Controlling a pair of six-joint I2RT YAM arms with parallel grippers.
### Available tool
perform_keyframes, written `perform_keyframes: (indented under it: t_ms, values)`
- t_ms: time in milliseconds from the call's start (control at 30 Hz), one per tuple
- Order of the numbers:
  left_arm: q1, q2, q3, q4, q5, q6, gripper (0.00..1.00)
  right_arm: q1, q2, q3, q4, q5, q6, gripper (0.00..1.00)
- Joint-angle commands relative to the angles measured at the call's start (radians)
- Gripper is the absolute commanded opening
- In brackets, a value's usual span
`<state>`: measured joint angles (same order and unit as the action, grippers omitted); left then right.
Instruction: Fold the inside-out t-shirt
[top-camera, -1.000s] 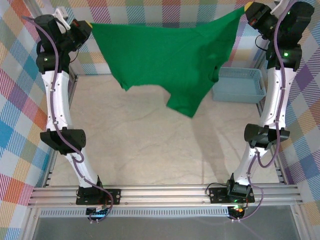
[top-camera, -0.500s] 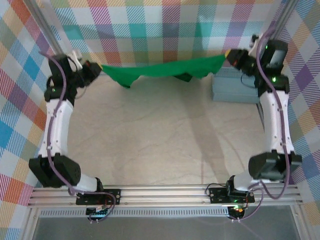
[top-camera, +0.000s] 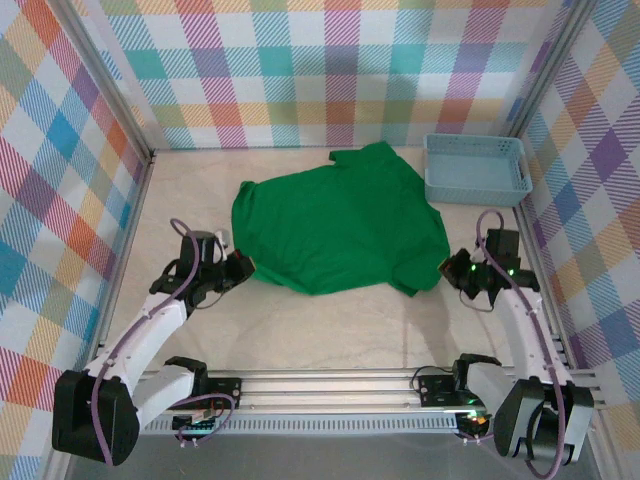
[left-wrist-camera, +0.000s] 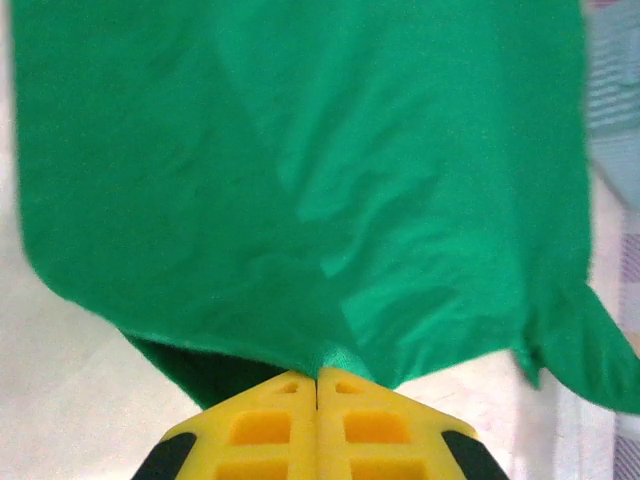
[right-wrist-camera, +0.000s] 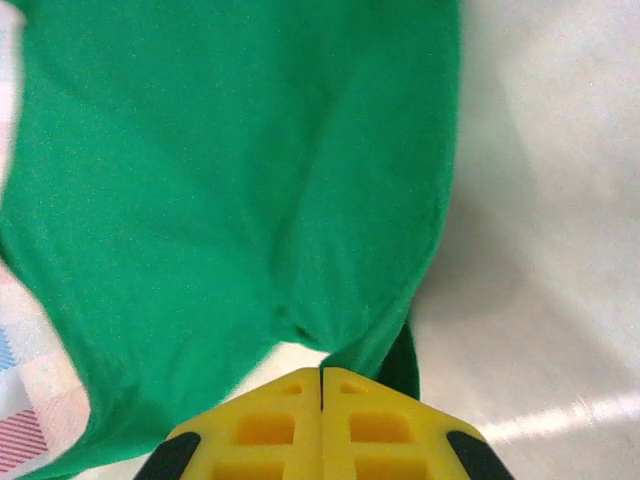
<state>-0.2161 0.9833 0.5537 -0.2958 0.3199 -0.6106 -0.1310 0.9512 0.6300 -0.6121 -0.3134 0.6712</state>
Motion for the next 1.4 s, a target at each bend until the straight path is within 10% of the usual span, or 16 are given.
perform_keyframes:
  t_ms: [0, 567, 667, 867, 1067, 1367]
  values:
    - [-0.015, -0.102, -0.080, -0.053, -0.087, -0.086, 0.03, -0.005, -0.104, -0.044, -0.051, 0.058, 0.087, 0.00]
    - [-0.017, -0.418, -0.169, -0.312, -0.341, -0.173, 0.07, -0.005, -0.273, 0.017, -0.263, 0.241, 0.049, 0.05]
    - [-0.017, -0.403, -0.177, -0.342, -0.359, -0.200, 0.12, -0.004, -0.301, -0.019, -0.300, 0.260, 0.067, 0.17]
    - [-0.017, -0.357, -0.094, -0.380, -0.411, -0.192, 0.57, -0.005, -0.335, -0.004, -0.274, 0.323, 0.078, 0.70]
    - [-0.017, -0.138, 0.162, -0.308, -0.361, -0.078, 0.62, 0.043, -0.195, 0.145, -0.093, 0.206, -0.061, 0.74]
    - [-0.149, 0.467, 0.408, -0.122, -0.233, -0.065, 0.61, 0.384, 0.384, 0.376, 0.120, 0.186, -0.199, 0.76]
